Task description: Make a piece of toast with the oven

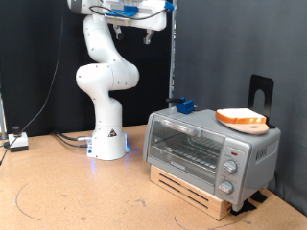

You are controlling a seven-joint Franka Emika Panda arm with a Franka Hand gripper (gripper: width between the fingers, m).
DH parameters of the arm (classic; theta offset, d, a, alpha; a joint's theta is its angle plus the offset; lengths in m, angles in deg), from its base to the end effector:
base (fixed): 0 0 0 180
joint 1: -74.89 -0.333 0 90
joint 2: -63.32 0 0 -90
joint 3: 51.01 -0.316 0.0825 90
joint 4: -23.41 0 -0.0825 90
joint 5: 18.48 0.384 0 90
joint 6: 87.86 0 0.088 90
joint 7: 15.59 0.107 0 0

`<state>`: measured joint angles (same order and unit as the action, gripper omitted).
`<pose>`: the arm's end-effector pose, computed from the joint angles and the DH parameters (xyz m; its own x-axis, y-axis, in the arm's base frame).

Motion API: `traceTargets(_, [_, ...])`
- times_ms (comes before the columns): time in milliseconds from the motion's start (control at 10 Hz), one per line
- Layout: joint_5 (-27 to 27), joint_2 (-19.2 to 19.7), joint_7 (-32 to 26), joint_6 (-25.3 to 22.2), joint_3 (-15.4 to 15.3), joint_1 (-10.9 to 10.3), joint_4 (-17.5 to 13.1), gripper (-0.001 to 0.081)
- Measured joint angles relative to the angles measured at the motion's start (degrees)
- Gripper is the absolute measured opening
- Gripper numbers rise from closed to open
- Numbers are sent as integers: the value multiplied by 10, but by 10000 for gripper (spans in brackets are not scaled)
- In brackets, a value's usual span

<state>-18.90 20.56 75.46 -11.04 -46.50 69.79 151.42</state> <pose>0.2940 -0.0069 0.6154 0.0124 -0.9990 -0.0434 -0.9887 -0.0187 0.1488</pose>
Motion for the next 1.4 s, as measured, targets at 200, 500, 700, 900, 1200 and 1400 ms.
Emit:
traceTargets(200, [-21, -18, -134, -23, 10, -23, -9, 804])
traceTargets(500, [-64, -34, -230, -24, 21, -40, -13, 804])
traceTargets(700, [-64, -34, -288, 19, 23, -49, -3, 804])
traceTargets(900, [-56, -19, -376, 56, 46, -70, 2, 804])
traceTargets(1200, [-58, 13, -387, 85, 57, -72, 4, 804])
traceTargets(1400, [-36, 14, -460, 113, 67, -83, 13, 804])
